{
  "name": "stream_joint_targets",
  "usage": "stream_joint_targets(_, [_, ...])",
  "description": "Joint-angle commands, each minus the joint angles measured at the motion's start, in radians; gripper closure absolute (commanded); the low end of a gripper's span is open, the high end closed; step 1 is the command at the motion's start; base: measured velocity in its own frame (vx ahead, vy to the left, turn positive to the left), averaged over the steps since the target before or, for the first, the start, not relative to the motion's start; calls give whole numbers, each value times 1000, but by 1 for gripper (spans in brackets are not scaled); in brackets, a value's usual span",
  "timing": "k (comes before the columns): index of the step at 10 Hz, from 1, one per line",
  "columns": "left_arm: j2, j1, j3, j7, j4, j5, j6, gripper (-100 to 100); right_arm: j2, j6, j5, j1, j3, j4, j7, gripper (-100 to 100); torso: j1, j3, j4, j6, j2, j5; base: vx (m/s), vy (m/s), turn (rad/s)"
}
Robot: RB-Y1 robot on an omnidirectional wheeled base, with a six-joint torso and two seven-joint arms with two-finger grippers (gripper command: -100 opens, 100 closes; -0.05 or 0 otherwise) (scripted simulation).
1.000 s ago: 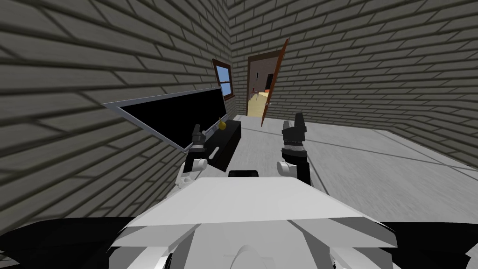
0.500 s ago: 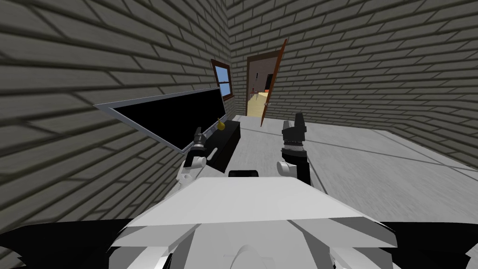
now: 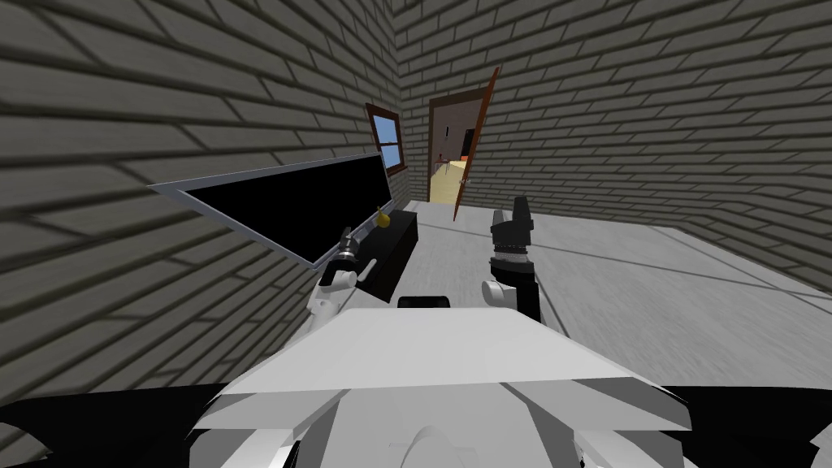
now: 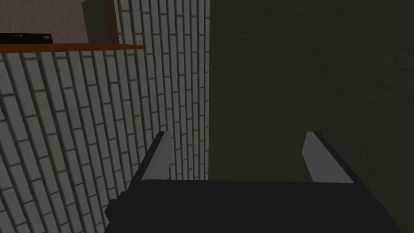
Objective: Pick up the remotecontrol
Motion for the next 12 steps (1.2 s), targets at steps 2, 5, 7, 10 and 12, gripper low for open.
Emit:
stream_joint_targets(2, [16, -16, 23, 25, 41, 46, 72, -100, 0, 0, 0, 0, 0, 0, 0, 0, 0, 0, 0, 0, 1, 0, 46, -31, 4])
stream_joint_targets(5, [27, -31, 34, 41, 87, 75, 133, -100, 0, 0, 0, 0, 0, 0, 0, 0, 0, 0, 0, 0, -1, 0, 49, -26, 6])
stream_joint_targets(7, [38, -45, 46, 56, 134, 104, 177, -100, 0, 0, 0, 0, 0, 0, 0, 0, 1, 1, 0, 0, 2, 0, 28, -13, 7])
stream_joint_targets(10, [49, -58, 56, 72, 184, 133, 237, -100, 0, 0, 0, 0, 0, 0, 0, 0, 0, 0, 0, 0, -1, 0, 54, -22, 13])
stream_joint_targets(12, [60, -70, 66, 87, 234, 160, 286, -100, 0, 0, 0, 0, 0, 0, 0, 0, 0, -1, 0, 0, -1, 0, 70, -17, 15])
